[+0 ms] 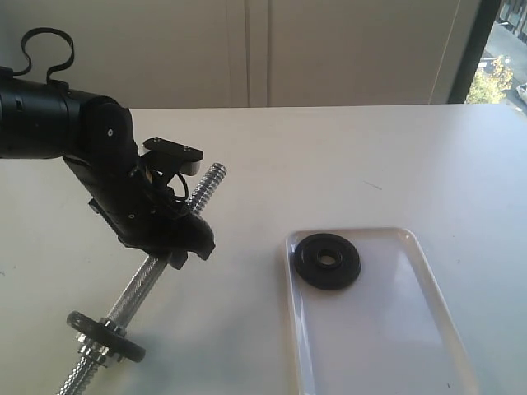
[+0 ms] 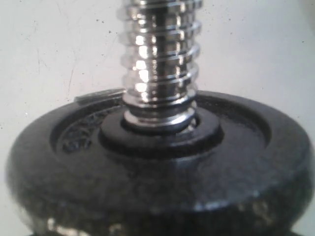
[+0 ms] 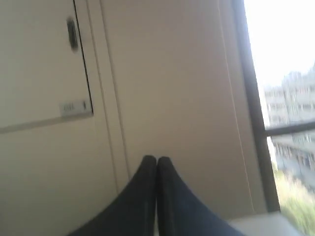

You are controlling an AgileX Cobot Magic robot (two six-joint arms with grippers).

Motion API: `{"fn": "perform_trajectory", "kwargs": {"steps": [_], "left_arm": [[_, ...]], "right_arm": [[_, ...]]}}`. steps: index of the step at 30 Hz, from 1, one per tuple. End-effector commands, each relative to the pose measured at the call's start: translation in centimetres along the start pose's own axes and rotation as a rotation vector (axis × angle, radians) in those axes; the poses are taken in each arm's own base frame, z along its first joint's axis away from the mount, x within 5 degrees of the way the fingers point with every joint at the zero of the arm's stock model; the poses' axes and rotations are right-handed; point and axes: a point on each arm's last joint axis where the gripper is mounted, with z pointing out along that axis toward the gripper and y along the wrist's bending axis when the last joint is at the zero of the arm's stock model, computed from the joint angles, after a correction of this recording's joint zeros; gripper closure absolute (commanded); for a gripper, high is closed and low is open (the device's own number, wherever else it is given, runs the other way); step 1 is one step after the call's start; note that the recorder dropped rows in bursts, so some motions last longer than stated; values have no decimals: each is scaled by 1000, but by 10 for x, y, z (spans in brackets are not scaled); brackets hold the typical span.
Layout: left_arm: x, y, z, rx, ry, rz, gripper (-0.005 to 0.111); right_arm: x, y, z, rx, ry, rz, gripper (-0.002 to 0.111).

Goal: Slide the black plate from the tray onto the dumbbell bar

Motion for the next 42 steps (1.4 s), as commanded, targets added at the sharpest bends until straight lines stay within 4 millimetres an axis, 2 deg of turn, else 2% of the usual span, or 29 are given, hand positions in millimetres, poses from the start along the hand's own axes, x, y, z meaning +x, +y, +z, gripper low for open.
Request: {"fn": "perform_trajectory", "kwargs": {"steps": [1,3,4,5,6,9,12,15,19,24,27,30,32,33,34,35,37,38,40,42], "left_arm": [[-6,-2,-16,8,-73,3,107],[-7,-2,-16,8,-79,3,107],[-7,-2,-16,8,-80,3,107],[-7,-2,-16,8,-81,3,107],[-7,-2,-16,7,-84,3,107],[-7,-2,-16,8,-81,3,107],[-6,-2,-16,7,-66,54,107],[-5,-2,-16,7,-61,67,107],[-5,-2,-16,7,-59,72,107],[-4,-3,-16,14,-51,91,107],[-4,-3,-16,14,-51,94,107],[-4,-3,-16,14,-51,94,107],[-4,-3,-16,14,-51,94,107],[-4,-3,-16,13,-51,102,107],[-4,-3,-16,13,-51,108,107],[-4,-3,-16,13,-51,113,107],[-4,-3,-16,13,-51,119,107],[-4,-3,-16,13,-51,119,107],[-4,-3,-16,13,-51,129,107],[-5,-3,-16,12,-53,131,107]], "right_arm": [[-29,3,-5,-50,-326,100,108],[-31,3,-6,-101,-346,340,108],[-27,4,-5,-111,-294,444,108],[-19,4,-3,-95,-203,473,108],[-7,4,-1,-65,-75,435,108],[6,2,2,60,232,399,108],[4,2,11,119,366,377,108],[0,8,31,124,529,324,108],[-1,26,67,29,820,178,108],[16,60,124,-259,1215,-68,108],[38,71,158,-322,1401,-121,108],[59,79,189,-385,1491,-179,108],[78,88,203,-461,1548,-237,108],[96,99,212,-507,1586,-269,108],[106,104,217,-523,1597,-297,108],[125,109,223,-555,1626,-417,108],[144,115,231,-530,1652,-580,108],[150,117,233,-507,1662,-594,108],[164,121,237,-500,1693,-578,97],[175,123,238,-515,1726,-571,62]]}}
